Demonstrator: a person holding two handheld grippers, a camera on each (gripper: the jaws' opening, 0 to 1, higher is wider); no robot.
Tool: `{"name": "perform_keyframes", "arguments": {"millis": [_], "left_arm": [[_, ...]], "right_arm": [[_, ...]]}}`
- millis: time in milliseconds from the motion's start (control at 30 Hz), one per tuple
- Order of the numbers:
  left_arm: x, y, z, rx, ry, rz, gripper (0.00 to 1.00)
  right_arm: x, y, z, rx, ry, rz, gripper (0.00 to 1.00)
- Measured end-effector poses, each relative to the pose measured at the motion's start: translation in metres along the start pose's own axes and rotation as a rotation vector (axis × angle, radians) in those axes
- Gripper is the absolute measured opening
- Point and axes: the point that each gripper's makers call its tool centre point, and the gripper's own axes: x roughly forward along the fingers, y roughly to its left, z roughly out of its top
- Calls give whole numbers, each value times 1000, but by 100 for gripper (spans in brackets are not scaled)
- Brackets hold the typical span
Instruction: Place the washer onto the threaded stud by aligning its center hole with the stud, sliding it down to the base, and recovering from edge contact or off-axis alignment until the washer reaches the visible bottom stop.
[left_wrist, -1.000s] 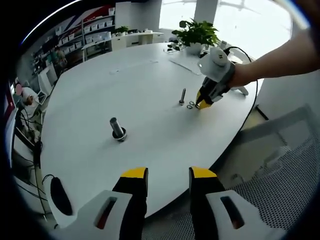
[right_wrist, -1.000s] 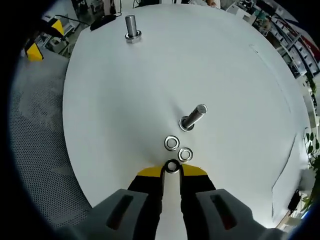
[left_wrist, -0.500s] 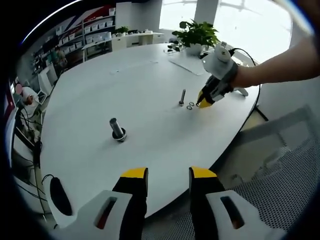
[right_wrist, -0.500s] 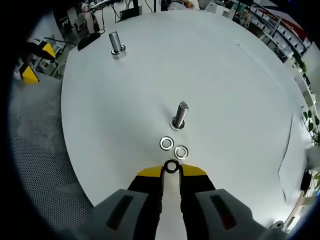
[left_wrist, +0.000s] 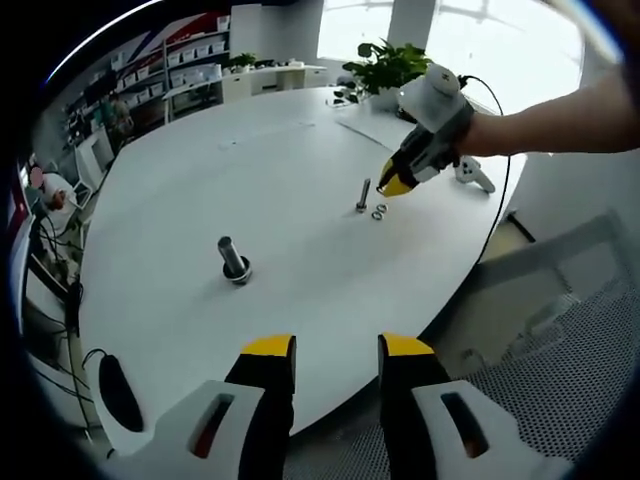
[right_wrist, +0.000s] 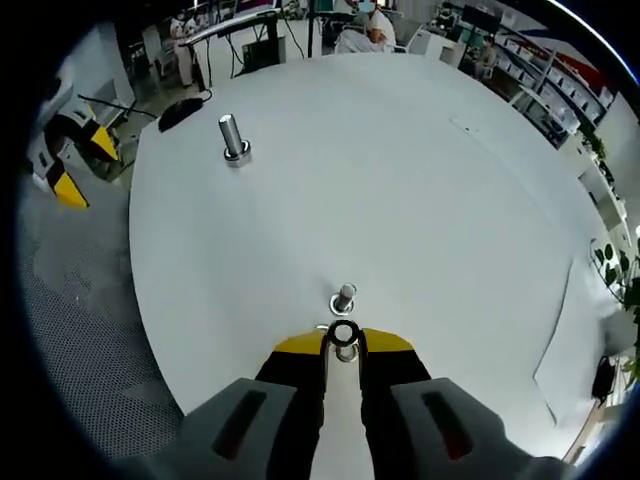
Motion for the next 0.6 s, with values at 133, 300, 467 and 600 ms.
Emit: {"name": "perform_keyframes", "arguments": {"millis": [133, 300, 467, 600], "left_arm": [[0, -1, 0, 1, 1, -1, 31], [0, 0, 1, 0, -2, -1, 31], [0, -1, 0, 2, 1, -2, 31], [0, -1, 0, 2, 0, -3, 31]], "right_arm": [[-6, -3, 6, -15, -22, -15, 14], [-12, -3, 9, -36, -47, -23, 14], [-13, -5, 17, -47, -76, -33, 14], [-11, -1, 27, -65, -88, -25, 14]]}}
